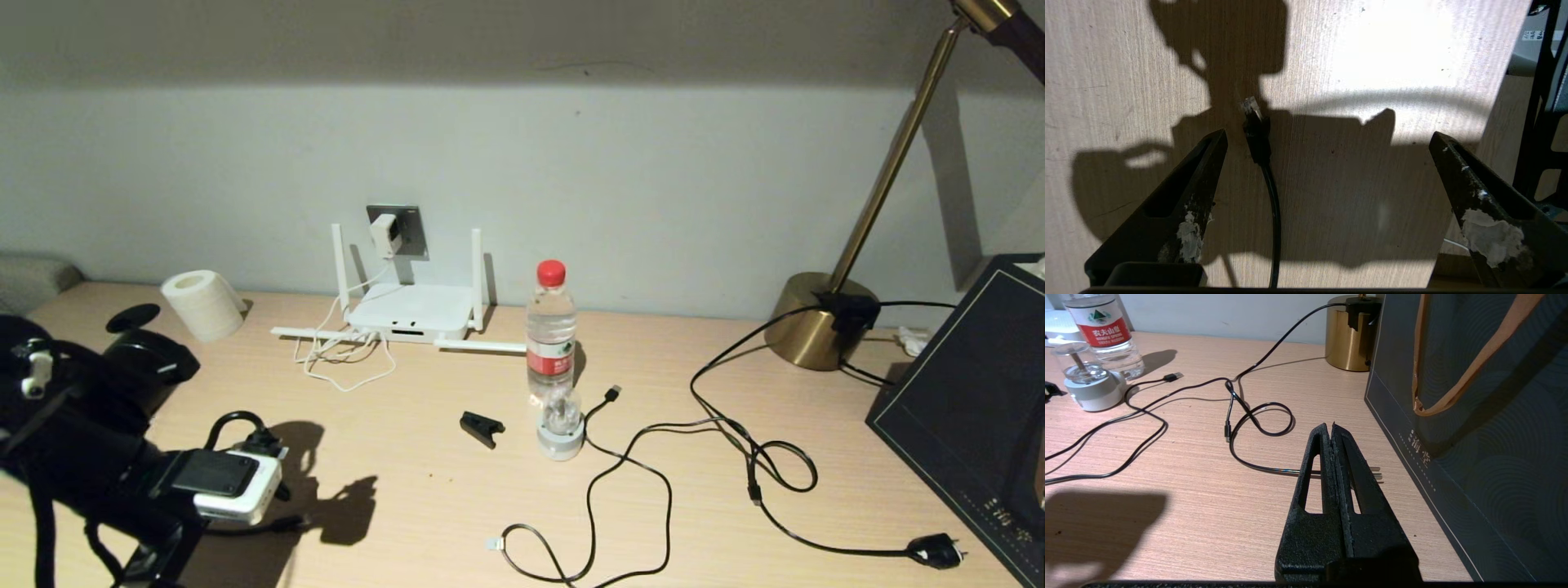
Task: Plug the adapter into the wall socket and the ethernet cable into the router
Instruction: Pick up cable
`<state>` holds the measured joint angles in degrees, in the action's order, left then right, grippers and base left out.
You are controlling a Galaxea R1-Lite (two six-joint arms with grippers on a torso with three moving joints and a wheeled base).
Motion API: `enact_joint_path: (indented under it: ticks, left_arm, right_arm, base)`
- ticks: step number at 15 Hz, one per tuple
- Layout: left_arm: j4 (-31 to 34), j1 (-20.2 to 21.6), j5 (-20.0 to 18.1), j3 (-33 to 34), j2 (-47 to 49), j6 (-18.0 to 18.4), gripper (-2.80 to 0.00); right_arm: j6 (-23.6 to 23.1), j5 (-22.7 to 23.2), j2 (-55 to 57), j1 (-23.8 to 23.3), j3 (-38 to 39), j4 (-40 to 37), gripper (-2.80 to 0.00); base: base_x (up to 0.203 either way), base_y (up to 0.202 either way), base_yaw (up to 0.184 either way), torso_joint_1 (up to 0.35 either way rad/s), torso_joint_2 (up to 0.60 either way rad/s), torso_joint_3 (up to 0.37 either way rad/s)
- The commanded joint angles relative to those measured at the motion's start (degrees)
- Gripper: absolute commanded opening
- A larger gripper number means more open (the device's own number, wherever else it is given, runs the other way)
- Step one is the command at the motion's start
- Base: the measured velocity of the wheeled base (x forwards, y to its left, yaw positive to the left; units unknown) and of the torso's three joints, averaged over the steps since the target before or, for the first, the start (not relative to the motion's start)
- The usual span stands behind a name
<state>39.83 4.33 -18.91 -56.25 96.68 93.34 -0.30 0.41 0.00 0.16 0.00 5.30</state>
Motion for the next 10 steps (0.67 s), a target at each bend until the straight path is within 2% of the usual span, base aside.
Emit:
enact_joint_path:
  ticks: [1, 10]
  left_arm:
    - [-0.3, 0.1, -0.1, 0.2, 2.6, 0.4, 0.00]
    - [-4.5, 2.4, 0.0, 0.1, 6.9, 0.4, 0.00]
  right_arm:
    - [0.0, 0.0, 0.1, 0.0, 2.0, 0.1, -2.80]
    - [0.0, 0.0, 0.1, 0.0, 2.0, 0.1, -2.80]
  base:
    - [0.000, 0.000, 0.000, 0.000, 0.00, 0.000]
    - [0.000, 0.000, 0.000, 0.000, 0.00, 0.000]
